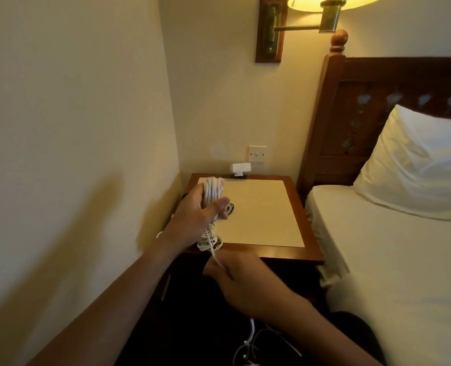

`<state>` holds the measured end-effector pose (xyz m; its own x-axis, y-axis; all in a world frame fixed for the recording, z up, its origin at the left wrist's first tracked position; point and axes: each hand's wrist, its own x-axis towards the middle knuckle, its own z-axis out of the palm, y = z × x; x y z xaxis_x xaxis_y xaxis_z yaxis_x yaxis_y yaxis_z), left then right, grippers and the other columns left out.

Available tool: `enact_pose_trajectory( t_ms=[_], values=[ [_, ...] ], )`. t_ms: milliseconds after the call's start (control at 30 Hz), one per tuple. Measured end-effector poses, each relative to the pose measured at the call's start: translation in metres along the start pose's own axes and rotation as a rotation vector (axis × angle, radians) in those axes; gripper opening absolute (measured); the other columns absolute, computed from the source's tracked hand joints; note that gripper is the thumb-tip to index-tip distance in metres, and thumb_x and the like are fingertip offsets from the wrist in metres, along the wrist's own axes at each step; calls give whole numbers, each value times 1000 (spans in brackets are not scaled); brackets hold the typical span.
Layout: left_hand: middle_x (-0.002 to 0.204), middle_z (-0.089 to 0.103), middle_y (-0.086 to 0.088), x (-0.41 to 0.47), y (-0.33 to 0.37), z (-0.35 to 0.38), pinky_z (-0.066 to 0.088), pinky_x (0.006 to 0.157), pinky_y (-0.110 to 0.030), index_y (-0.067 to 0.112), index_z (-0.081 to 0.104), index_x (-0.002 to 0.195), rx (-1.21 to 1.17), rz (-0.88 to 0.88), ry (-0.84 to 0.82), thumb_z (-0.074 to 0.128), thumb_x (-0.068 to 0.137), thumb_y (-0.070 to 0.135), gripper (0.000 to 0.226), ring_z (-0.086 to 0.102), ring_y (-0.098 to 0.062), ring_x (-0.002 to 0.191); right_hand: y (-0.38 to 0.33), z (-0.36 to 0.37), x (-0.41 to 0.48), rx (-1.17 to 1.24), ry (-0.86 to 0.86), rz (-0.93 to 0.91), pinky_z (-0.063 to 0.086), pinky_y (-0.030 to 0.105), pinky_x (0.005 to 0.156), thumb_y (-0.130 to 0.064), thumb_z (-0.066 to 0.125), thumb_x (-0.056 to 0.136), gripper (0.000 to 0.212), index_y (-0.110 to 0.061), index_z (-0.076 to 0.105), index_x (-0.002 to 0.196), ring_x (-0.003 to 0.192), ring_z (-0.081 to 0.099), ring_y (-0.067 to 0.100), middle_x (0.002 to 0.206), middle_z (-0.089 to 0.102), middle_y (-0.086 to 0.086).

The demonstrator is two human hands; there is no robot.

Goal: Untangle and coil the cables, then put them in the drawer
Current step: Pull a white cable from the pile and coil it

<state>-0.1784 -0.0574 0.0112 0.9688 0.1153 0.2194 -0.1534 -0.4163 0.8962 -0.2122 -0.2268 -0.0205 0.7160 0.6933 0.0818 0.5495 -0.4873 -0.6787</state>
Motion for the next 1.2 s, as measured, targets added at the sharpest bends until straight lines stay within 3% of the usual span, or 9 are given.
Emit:
enact_pose_trajectory(
  t_ms=[167,267,400,567,733,867,1000,1100,1200],
  values=[
    [89,74,-10,-26,-9,-5,55,91,-44,13,68,99,6,-105,-351,21,103,64,70,71,-28,87,-10,-78,22,-85,136,-63,43,13,58,-36,63,100,18,-21,73,99,65,59,0,77,66,-10],
    [83,67,-13,-41,-5,-14,51,76,-31,0,65,106,-186,-31,-457,38,103,52,58,62,-27,75,11,-108,34,23,193,-99,48,19,65,-32,71,95,9,-25,77,95,73,63,1,80,72,-12],
    [90,52,-39,-39,10,-24,47,72,-34,-14,56,114,-524,18,-380,63,93,49,67,49,-35,81,54,-82,31,237,281,-47,51,40,63,-36,56,103,22,-27,75,98,63,53,14,72,60,-6],
    [92,55,-19,-12,30,-6,47,83,-32,-15,54,117,-812,40,-157,43,107,32,49,58,-23,83,46,4,18,292,166,52,56,45,65,-28,46,110,19,-29,66,111,64,54,10,70,58,-9],
    [95,70,-12,1,33,4,51,74,-22,8,60,123,-145,104,5,52,106,26,25,66,2,75,2,8,11,42,35,-12,55,35,68,-33,49,107,16,-26,61,114,70,63,12,84,67,-3],
    [91,73,-7,0,17,-16,55,81,-42,14,65,106,150,4,-319,43,95,70,61,69,-20,80,-5,-59,20,-112,137,-69,44,24,59,-34,56,105,20,-22,72,100,62,57,7,78,66,-5],
    [77,71,-5,-8,26,-38,50,60,-24,13,69,102,262,-57,-609,67,93,53,41,62,-17,61,20,-109,30,-64,108,-45,53,48,69,-41,70,94,17,-26,76,95,75,64,24,79,71,1],
    [70,70,-11,-7,29,-66,43,48,-21,15,75,91,290,-6,-485,79,87,35,20,55,-18,53,53,-137,25,-25,173,-14,52,52,68,-57,66,87,33,-27,78,91,76,64,31,79,72,5],
    [53,54,-10,5,23,-95,33,44,-19,16,74,74,164,11,-227,78,87,30,20,41,-16,42,92,-157,13,69,259,57,44,33,57,-54,64,87,36,-22,76,76,58,57,10,63,64,0]
  ],
)
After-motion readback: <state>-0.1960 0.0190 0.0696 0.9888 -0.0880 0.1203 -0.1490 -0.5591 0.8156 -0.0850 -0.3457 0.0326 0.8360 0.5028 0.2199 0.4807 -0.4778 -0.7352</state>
